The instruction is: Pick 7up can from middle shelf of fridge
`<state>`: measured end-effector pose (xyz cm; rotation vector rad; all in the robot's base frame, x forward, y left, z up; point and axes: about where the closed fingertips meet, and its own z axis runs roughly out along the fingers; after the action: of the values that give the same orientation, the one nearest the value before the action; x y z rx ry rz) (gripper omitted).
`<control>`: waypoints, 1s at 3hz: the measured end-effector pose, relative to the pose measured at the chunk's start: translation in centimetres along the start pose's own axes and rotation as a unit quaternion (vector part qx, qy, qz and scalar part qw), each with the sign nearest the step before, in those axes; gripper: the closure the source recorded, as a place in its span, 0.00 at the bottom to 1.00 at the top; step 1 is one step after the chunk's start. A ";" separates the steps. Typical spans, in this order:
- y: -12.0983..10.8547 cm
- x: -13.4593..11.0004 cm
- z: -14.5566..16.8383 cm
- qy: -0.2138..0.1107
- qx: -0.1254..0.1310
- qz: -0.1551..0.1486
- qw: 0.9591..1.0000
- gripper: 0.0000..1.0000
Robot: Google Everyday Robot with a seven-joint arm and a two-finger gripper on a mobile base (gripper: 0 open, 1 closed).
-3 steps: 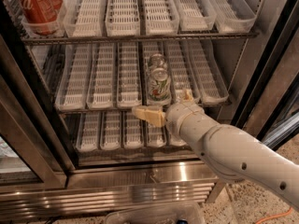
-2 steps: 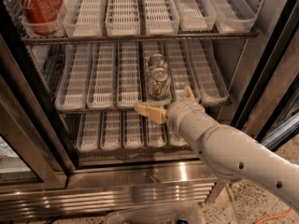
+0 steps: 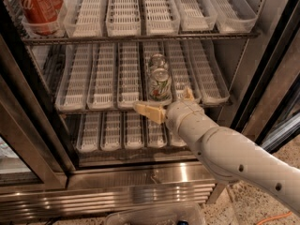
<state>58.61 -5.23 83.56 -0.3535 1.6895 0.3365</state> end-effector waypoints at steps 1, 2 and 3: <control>0.2 -0.4 0.7 -0.019 0.005 0.012 1.000 0.00; 0.6 -0.7 1.3 -0.035 0.008 0.018 0.999 0.00; 1.1 -0.7 1.8 -0.045 0.008 0.015 0.999 0.00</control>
Offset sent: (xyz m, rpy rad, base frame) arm 0.0140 0.0169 0.0065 0.0887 -0.0795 -0.0388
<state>59.85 -3.49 84.00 -0.2973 1.6088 0.3564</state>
